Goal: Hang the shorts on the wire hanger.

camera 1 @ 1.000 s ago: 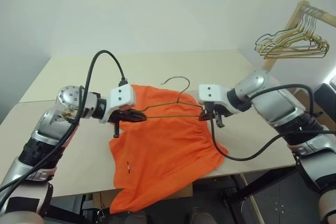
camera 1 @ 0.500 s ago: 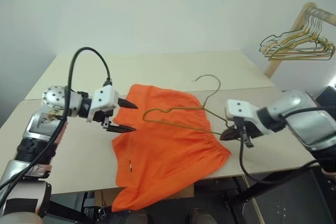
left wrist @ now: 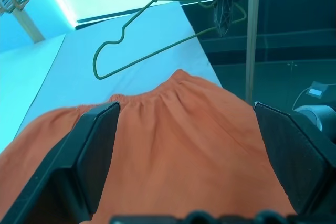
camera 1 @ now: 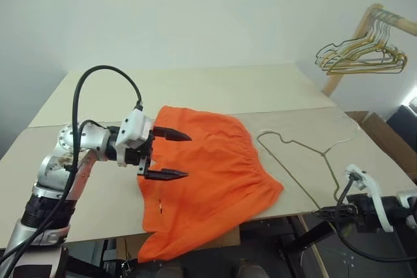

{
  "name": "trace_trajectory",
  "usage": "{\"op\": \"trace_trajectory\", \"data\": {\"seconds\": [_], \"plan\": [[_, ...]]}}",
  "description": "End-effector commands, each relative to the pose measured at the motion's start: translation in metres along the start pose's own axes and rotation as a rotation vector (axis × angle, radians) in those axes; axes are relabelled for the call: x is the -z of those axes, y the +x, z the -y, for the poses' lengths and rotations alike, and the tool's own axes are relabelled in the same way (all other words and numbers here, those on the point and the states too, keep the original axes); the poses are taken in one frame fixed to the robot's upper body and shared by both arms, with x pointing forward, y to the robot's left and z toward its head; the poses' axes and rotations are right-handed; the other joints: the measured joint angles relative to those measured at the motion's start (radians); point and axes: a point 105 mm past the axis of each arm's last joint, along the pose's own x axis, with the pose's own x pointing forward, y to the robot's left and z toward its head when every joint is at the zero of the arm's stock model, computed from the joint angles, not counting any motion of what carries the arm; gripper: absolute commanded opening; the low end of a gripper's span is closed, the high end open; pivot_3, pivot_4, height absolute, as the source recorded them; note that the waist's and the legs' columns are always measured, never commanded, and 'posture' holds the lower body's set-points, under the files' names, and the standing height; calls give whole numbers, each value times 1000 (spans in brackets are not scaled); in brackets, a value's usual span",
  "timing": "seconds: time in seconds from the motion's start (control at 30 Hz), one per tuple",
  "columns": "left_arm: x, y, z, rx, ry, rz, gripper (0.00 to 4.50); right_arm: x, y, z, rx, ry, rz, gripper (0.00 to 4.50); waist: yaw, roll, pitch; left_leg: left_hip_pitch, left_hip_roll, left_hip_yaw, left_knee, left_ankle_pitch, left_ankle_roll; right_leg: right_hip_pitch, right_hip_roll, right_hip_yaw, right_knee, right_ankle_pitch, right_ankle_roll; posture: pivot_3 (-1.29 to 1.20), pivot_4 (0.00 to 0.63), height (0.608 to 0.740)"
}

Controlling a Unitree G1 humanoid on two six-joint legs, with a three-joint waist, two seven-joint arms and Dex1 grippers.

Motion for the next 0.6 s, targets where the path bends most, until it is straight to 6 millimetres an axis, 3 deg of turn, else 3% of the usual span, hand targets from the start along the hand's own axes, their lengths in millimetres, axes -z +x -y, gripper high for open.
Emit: {"op": "trace_trajectory", "data": {"seconds": [0.03,0.6], "plan": [[-8,0,-3,-2,31,6,4424,-2,-1,-1,-18,38,-24,0,-8,0,0,0,0,0,0,0,0,0,0,0,0,0,0,-45,0,740],[-10,-8,3,0,26,-34,4424,-9,21,-12,-214,-11,-122,0,-16,0,0,1,0,0,0,0,0,0,1,2,0,1,1,22,0,740]]}}
